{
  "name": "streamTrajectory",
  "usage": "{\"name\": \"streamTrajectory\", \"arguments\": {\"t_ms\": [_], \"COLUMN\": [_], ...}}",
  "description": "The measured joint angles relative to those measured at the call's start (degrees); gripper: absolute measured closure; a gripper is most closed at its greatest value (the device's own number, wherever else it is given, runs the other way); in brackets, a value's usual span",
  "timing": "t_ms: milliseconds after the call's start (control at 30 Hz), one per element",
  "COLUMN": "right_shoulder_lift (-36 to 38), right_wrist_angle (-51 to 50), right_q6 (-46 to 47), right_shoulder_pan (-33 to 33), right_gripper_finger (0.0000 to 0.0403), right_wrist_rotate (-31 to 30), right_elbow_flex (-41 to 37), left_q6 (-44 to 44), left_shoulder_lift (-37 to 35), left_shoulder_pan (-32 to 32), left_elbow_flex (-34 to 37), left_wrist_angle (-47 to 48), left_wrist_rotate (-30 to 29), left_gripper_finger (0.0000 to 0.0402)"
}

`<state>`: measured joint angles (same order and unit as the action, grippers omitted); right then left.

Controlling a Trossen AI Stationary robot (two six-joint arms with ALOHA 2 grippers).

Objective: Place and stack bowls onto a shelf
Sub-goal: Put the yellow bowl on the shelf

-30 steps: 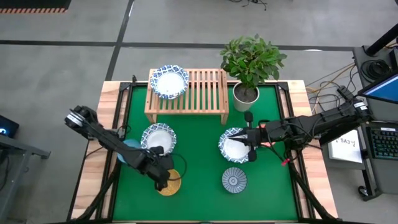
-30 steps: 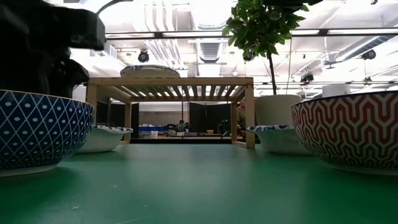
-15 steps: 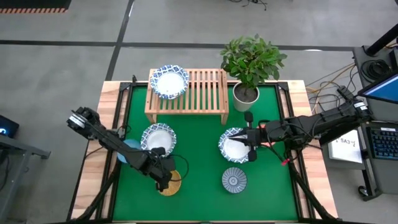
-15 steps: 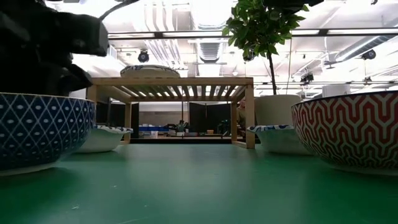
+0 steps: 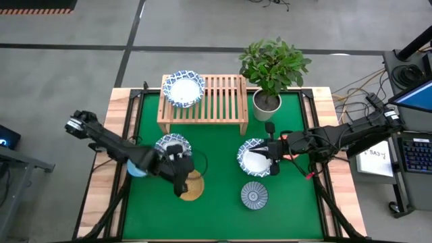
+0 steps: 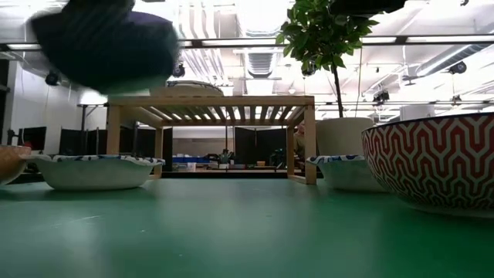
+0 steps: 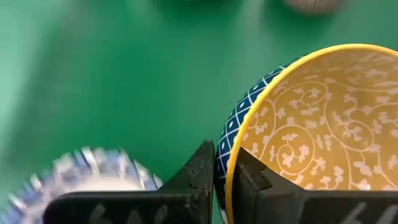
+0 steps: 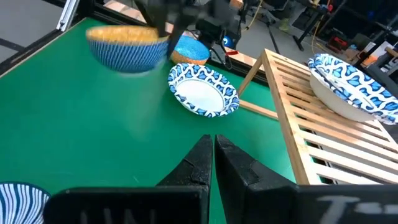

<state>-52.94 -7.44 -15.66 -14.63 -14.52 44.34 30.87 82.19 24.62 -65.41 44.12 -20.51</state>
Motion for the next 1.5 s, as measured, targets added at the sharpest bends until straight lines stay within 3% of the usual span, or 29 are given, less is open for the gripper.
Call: {"name": "streamTrajectory", "arguments": {"t_ms": [100,300,500,700,1200,1500], "right_shoulder_lift": [0.47,1.85,3.74,5.50,10.59,10.46], "right_wrist_angle": [-1.99,-5.55,-5.97,-6.10,-6.21,-7.35], "right_q6": [-0.44,0.00,-0.90,-1.59,-2.39,-1.97], "right_shoulder_pan": [0.02,0.02,0.02,0.02,0.03,0.04], "right_gripper_finger": [0.0394,0.0394,0.0394,0.0394,0.0394,0.0394], "right_wrist_rotate": [-0.02,0.00,0.00,-0.02,-0.04,-0.46], "right_elbow_flex": [0.00,-0.02,-0.50,-2.21,-3.98,-4.00], "left_q6": [-4.97,-12.44,-15.05,-17.26,-16.81,-17.11], "left_shoulder_lift": [-0.61,0.49,2.97,4.92,11.74,11.96], "left_shoulder_pan": [-3.27,-11.11,-20.64,-27.70,-34.81,-38.56], "left_elbow_flex": [-4.89,-13.81,-19.26,-20.54,-21.25,-21.24], "left_wrist_angle": [0.45,0.09,-0.47,-6.40,-13.54,-14.73], "left_wrist_rotate": [-1.99,-11.30,-13.55,-13.40,-14.72,-14.97], "left_gripper_finger": [0.0394,0.0394,0.0394,0.0393,0.0389,0.0389]}}
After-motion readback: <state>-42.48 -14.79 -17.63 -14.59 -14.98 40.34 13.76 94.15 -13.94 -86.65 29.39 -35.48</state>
